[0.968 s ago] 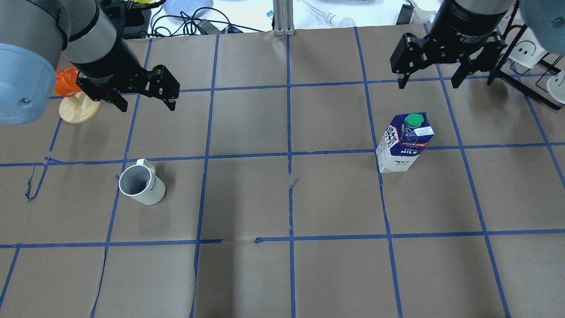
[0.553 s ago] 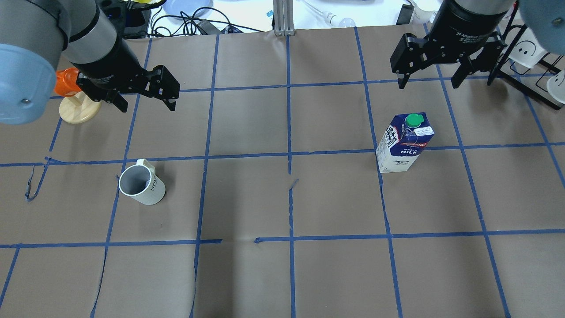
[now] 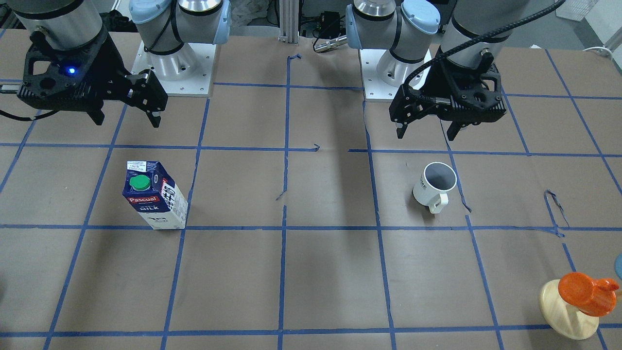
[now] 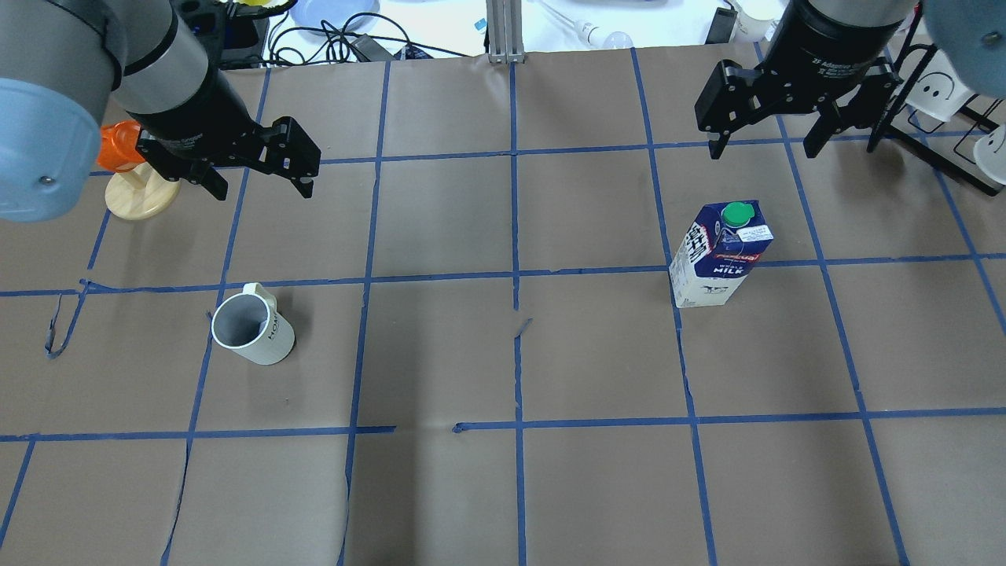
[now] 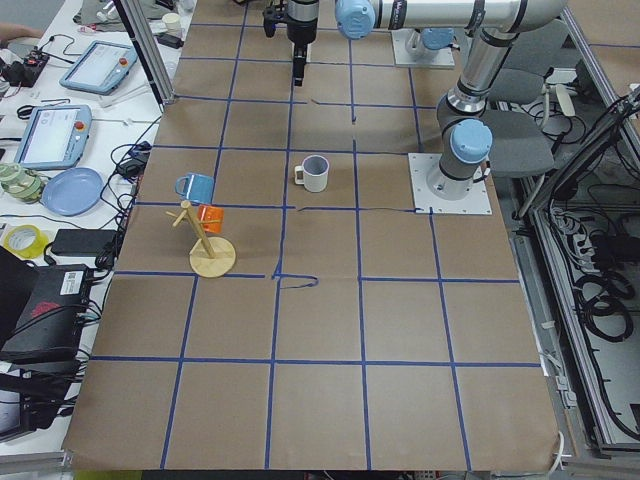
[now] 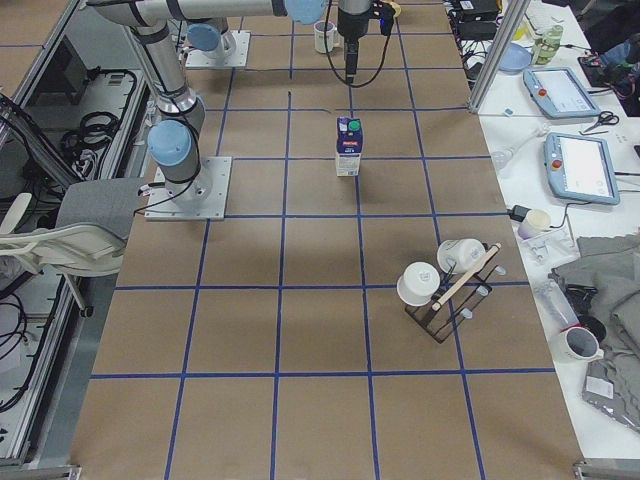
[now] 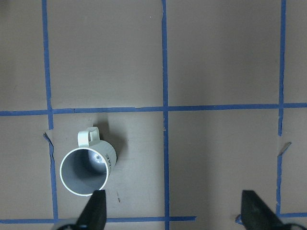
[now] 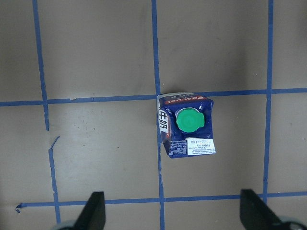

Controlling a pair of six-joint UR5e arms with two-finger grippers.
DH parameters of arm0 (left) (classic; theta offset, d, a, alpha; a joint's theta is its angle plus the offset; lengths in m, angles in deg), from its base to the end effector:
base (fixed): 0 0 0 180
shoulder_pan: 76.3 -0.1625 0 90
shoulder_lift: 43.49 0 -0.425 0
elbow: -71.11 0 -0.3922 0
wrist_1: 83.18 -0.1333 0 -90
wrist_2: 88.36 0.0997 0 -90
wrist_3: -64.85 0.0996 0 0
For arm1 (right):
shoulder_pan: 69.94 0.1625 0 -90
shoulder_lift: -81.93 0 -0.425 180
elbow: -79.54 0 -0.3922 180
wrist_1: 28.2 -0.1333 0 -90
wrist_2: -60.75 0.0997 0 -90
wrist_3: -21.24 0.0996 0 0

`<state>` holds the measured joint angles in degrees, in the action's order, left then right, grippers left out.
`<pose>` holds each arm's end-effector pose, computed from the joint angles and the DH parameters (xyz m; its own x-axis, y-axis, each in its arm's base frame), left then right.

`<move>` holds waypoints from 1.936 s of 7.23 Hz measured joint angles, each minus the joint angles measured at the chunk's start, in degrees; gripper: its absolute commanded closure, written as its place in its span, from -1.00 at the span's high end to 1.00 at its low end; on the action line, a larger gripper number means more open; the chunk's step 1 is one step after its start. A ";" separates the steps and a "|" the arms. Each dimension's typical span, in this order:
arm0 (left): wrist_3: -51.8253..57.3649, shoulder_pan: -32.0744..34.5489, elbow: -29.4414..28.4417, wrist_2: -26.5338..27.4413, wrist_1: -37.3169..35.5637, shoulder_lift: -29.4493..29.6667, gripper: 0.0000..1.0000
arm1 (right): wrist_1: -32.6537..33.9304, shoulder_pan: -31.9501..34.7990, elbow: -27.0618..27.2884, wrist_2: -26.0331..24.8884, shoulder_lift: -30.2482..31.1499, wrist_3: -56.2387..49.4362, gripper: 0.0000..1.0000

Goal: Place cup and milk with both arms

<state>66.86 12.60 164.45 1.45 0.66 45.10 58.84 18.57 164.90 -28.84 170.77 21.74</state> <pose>-0.1242 -0.4908 0.4822 -0.9999 0.0160 0.0007 0.0159 0.9971 -0.0738 0.1209 -0.5040 0.5125 -0.9994 0.0347 -0.0072 0.0347 0.9994 -0.0090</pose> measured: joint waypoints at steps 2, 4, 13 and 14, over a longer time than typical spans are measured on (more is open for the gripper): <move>4.34 -2.65 0.24 0.14 0.19 0.20 1.00 | 0.73 -0.02 0.77 -0.07 -0.98 -0.38 1.00; 13.97 -10.53 3.96 -0.03 -0.57 2.34 1.00 | 4.19 -0.50 1.64 -0.19 -5.02 -1.02 0.92; 16.75 -20.13 21.19 0.17 -18.76 9.52 0.24 | 12.61 -2.02 11.38 -5.07 -13.24 -5.50 0.25; 17.01 -20.15 21.36 0.63 -19.79 10.57 0.12 | 12.68 -2.02 11.50 -5.31 -13.29 -5.43 0.12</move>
<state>83.87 -7.56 185.81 2.07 -19.13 55.67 71.51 16.55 176.40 -34.15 157.47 16.31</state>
